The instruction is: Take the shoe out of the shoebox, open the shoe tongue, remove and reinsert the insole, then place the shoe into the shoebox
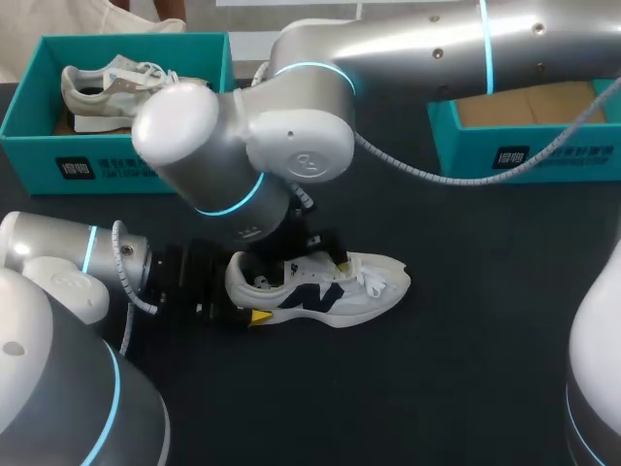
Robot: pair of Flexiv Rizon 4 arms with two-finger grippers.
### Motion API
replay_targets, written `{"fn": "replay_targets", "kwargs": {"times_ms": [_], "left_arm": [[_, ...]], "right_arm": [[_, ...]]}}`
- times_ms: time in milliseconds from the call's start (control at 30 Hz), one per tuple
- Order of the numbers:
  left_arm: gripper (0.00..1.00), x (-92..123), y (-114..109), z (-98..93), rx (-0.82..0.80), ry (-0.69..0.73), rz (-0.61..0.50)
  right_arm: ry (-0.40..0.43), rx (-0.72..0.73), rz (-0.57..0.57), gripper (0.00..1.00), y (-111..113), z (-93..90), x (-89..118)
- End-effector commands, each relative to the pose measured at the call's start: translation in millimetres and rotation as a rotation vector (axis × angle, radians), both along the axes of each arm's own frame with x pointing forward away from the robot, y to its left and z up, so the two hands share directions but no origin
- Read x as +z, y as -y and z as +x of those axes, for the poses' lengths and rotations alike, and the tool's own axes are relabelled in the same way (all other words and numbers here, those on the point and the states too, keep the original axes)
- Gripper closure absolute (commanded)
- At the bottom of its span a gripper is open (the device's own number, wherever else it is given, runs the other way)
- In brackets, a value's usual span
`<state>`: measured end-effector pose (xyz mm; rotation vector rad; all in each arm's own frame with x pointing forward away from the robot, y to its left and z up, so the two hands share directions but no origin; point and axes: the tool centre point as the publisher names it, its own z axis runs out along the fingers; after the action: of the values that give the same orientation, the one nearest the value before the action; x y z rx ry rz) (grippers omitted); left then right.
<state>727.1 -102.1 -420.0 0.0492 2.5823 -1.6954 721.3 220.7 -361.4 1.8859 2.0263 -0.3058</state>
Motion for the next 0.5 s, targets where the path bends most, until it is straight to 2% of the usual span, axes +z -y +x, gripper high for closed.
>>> {"fn": "replay_targets", "kwargs": {"times_ms": [33,500], "left_arm": [[1.00,-3,1,-0.8,0.000,0.000,0.001],[1.00,-3,1,-0.8,0.000,0.000,0.001]], "right_arm": [[0.169,-0.357,-0.117,0.00,1,-7.4,8],[0.171,-0.322,-0.101,0.00,28,-7.7,38]]}}
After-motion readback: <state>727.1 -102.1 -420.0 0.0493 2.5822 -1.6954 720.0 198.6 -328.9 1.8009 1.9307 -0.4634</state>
